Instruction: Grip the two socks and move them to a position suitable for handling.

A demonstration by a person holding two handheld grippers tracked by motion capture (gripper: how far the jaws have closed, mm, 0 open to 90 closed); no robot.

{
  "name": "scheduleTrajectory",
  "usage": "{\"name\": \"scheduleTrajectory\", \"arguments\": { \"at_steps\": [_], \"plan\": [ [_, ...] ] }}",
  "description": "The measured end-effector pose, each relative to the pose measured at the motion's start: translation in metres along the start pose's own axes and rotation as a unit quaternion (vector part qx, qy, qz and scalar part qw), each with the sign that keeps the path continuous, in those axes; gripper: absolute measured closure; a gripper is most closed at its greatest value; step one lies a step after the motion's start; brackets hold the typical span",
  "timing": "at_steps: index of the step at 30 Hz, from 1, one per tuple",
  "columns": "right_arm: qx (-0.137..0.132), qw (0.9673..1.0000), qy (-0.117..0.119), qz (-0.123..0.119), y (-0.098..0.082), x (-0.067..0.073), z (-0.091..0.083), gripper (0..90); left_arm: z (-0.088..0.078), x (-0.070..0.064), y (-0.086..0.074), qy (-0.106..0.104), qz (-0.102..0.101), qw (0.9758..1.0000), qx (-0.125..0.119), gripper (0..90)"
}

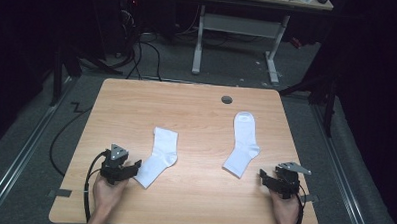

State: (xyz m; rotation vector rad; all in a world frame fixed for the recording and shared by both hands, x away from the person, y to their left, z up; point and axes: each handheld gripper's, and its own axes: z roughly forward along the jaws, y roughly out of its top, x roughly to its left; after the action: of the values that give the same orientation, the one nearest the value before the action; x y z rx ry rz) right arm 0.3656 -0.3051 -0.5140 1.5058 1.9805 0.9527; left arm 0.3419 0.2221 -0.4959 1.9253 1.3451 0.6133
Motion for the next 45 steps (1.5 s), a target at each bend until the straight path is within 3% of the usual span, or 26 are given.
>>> {"name": "scheduleTrajectory", "arguments": {
  "at_steps": [7, 16, 25, 33, 40, 45],
  "plan": [
    [0.000, 1.0000, 0.001, 0.000, 0.000, 0.000, 0.000, 33.5, 0.001, -0.012, 0.013, -0.024, 0.032, 0.9992, 0.000, 42.2],
    [0.000, 1.0000, 0.000, 0.001, 0.000, 0.000, 0.000, 33.5, 0.009, -0.022, 0.024, -0.045, 0.051, 0.9977, 0.008, 42.3],
    [0.000, 1.0000, 0.000, 0.001, 0.000, 0.000, 0.000, 33.5, 0.024, -0.039, 0.038, -0.059, 0.087, 0.9942, 0.024, 42.6],
    [-0.001, 1.0000, -0.001, -0.001, 0.000, 0.000, 0.000, 33.5, 0.039, -0.044, 0.039, -0.068, 0.098, 0.9919, 0.044, 43.7],
    [-0.001, 1.0000, -0.003, -0.004, 0.000, 0.000, 0.000, 33.7, 0.047, -0.050, 0.042, -0.075, 0.120, 0.9880, 0.062, 53.2],
    [-0.001, 1.0000, -0.003, -0.003, 0.000, 0.001, 0.000, 33.8, 0.049, -0.050, 0.044, -0.083, 0.111, 0.9882, 0.065, 64.9]
  ]
}}
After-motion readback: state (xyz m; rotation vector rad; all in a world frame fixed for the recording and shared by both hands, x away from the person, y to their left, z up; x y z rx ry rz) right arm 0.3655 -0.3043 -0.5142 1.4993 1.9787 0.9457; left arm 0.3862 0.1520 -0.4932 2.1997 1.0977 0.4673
